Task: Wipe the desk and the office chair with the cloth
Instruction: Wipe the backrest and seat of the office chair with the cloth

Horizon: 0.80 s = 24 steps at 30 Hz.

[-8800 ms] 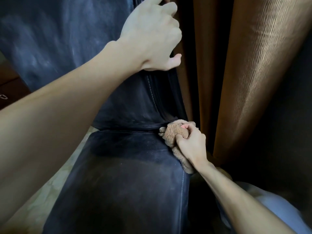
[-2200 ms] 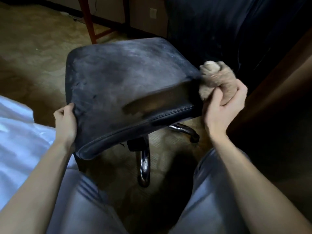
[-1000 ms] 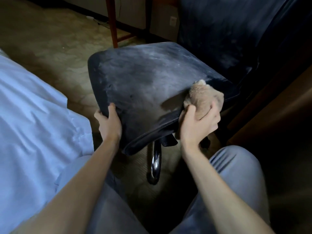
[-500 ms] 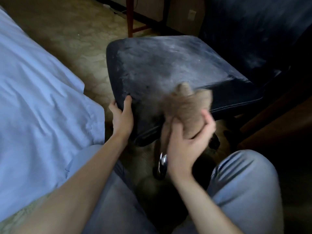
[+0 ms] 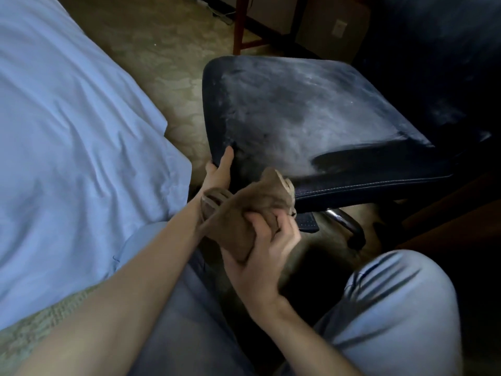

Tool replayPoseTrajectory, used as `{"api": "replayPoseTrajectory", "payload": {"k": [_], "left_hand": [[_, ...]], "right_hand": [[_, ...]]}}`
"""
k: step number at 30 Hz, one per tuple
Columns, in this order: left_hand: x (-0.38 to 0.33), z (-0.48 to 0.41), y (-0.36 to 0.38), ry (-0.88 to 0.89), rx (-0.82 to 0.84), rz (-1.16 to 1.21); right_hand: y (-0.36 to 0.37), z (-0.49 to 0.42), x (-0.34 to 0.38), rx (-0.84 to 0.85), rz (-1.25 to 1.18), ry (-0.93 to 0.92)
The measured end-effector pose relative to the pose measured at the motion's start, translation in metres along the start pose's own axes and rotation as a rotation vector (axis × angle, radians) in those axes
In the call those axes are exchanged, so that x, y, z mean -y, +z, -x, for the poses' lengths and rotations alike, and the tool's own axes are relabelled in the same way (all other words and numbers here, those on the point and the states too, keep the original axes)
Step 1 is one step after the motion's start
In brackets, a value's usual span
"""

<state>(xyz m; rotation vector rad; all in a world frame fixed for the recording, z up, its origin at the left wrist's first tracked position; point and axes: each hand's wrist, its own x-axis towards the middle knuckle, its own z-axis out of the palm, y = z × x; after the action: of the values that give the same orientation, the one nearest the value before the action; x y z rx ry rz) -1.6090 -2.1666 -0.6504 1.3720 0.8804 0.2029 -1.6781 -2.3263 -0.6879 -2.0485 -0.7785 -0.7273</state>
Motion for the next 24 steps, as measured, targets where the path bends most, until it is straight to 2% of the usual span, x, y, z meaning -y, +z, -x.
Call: {"api": "replayPoseTrajectory", "payload": {"k": [2, 4, 6, 7, 9, 11, 14, 18, 24], "left_hand": [[-0.002, -0.002, -0.017, -0.077, 0.089, 0.026], [0.002, 0.008, -0.029, -0.104, 0.208, 0.161], [0.009, 0.011, -0.030, -0.121, 0.301, 0.342], [0.012, 0.010, -0.031, -0.139, 0.323, 0.401], [0.015, 0.008, -0.032, -0.153, 0.376, 0.412], [0.024, 0.005, -0.032, -0.150, 0.428, 0.404], [0.035, 0.005, -0.024, -0.142, 0.424, 0.422], [0.046, 0.001, -0.013, -0.104, 0.391, 0.536], [0.056, -0.008, -0.003, 0.000, 0.416, 0.641]], "right_hand": [[-0.008, -0.009, -0.019, 0.111, 0.100, -0.157], [-0.025, -0.024, -0.038, 0.250, 0.190, -0.374], [-0.044, -0.041, -0.054, 0.286, 0.219, -0.516], [-0.052, -0.051, -0.060, 0.262, 0.210, -0.517], [-0.066, -0.072, -0.067, 0.168, 0.201, -0.392], [-0.075, -0.097, -0.071, 0.104, 0.204, -0.160], [-0.082, -0.134, -0.072, 0.175, 0.212, 0.125], [-0.081, -0.137, -0.059, 0.283, 0.251, 0.122], [-0.061, -0.126, -0.025, 0.389, 0.337, -0.029]]}}
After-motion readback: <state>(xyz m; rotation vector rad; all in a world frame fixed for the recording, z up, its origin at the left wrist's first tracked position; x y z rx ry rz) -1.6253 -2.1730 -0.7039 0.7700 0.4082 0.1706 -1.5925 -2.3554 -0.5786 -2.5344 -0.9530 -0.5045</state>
